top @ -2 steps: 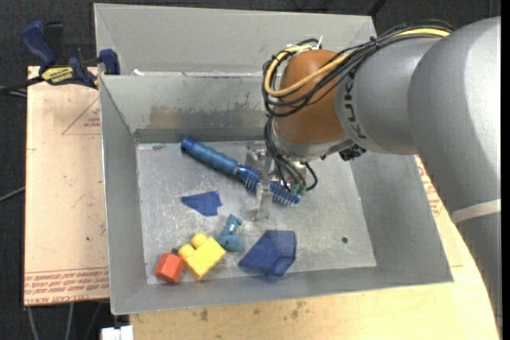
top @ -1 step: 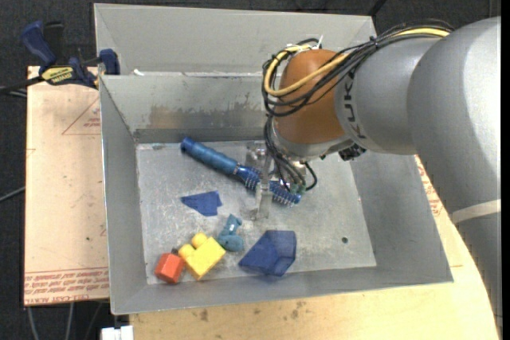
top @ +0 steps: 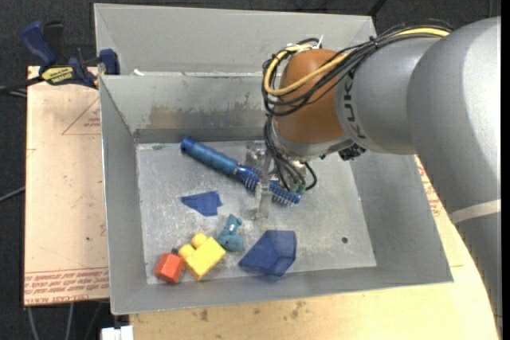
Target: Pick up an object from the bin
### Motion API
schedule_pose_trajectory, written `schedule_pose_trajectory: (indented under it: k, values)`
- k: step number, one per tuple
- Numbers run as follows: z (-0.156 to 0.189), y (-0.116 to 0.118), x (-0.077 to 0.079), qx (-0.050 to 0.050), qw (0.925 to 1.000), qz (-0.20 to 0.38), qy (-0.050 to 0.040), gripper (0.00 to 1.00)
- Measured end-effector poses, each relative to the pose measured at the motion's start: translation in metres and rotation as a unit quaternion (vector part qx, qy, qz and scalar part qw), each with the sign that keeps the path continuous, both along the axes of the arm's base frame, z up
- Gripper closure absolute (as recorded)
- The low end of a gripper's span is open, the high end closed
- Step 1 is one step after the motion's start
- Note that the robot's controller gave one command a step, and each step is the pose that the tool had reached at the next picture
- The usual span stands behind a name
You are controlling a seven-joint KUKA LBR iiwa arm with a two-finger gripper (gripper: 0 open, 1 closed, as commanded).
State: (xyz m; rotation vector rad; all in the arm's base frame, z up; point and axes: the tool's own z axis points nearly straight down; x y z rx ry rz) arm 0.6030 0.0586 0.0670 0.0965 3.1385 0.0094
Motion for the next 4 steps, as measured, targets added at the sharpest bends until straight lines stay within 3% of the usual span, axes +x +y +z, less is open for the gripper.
schedule_pose_trajectory:
  k: [1, 2, 3, 4]
  values:
    - [0.000, 0.000, 0.000, 0.001, 1.0000, -0.001, -0.0005, 0.00]
    - [0.001, 0.000, 0.001, 0.001, 1.0000, -0.001, -0.0011, 1.00]
    - [0.100, 0.001, 0.003, -0.002, 1.0000, 0.000, -0.0037, 1.00]
    - [0.114, 0.001, 0.004, -0.002, 1.0000, 0.000, -0.0004, 1.00]
